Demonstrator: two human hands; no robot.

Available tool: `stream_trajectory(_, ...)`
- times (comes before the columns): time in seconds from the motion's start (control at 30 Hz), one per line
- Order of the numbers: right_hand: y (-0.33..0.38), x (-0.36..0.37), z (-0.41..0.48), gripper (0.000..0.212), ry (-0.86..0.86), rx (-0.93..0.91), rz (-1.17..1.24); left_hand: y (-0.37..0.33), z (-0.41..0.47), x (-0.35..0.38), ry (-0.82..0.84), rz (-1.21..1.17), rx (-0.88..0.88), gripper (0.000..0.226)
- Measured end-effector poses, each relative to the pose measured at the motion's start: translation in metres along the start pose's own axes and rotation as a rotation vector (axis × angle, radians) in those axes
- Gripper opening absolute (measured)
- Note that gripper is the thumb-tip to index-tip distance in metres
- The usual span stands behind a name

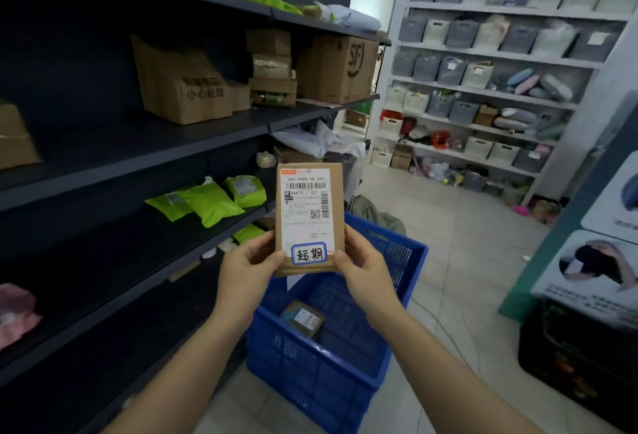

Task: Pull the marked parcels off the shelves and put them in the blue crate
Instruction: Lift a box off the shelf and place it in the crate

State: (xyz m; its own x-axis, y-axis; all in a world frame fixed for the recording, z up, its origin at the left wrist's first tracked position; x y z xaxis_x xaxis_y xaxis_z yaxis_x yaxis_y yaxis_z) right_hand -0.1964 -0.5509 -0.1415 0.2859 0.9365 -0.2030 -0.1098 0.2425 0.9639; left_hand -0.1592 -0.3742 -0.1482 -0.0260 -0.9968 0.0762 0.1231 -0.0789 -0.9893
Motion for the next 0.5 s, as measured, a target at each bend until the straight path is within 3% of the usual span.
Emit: stream_trajectory(0.5, -0.114, -0.163, 0.141, 0.05, 0.183, 0.119, -0.08, 0.089, 0.065, 0.205, -0.189, 0.02, -0.154, 0.042)
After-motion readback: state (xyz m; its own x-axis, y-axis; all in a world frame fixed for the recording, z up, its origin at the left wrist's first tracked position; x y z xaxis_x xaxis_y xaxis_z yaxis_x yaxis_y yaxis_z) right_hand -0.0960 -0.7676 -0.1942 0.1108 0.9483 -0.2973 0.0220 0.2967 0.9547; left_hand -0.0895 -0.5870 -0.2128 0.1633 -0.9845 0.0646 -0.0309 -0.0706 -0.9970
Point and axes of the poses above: each hand's wrist, its own z-axis towards the middle knuckle, its own x-axis out of the palm, y = z × x, the point moved 2 cm from there along z, towards the middle knuckle
